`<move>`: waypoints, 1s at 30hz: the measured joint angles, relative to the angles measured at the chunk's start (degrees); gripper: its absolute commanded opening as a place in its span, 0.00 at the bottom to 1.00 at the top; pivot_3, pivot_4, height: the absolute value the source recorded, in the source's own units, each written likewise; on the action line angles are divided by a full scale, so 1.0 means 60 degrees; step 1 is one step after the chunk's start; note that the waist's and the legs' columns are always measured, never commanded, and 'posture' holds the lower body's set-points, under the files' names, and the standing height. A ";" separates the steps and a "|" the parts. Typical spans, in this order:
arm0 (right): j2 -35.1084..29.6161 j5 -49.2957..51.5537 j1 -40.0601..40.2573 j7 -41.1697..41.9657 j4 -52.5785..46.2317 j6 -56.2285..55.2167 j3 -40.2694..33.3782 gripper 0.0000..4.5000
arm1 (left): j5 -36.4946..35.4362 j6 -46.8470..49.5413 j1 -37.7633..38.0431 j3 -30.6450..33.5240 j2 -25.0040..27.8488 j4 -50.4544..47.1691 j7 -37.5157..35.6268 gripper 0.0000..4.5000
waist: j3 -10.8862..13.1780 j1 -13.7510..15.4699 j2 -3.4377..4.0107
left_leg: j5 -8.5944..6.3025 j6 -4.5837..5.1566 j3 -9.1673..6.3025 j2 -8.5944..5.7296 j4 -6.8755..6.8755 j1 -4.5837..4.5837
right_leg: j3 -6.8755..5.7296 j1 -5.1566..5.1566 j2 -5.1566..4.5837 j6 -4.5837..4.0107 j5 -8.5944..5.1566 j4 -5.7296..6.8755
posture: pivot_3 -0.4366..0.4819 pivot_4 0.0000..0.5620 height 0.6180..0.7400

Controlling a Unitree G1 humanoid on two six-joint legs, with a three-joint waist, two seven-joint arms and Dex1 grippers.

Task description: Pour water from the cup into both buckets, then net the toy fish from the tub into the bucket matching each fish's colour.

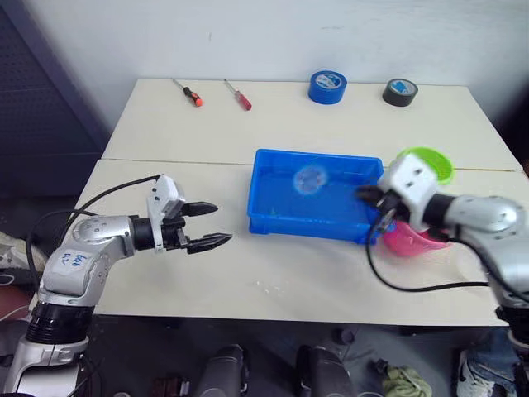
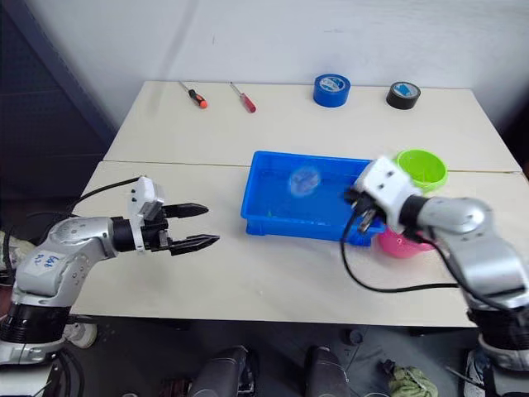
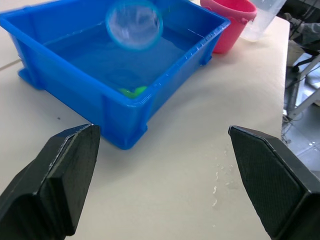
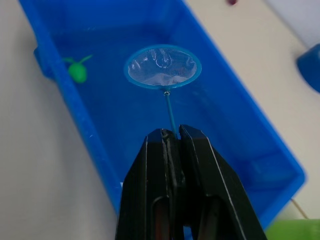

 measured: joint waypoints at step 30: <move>0.1866 0.2121 -0.0729 0.0217 0.0725 0.3050 -0.1827 0.00 | -0.0193 0.0472 -0.0832 0.0189 -0.0716 -0.0184 0.0529 0.99 | 0.0000 -0.0024 -0.0002 | -0.0002 -0.0011 0.0008 0.0016 -0.0009 0.0015 | -0.0048 -0.0010 0.0020 0.0001 0.0000 0.0040 | 0.48 0.27 1.00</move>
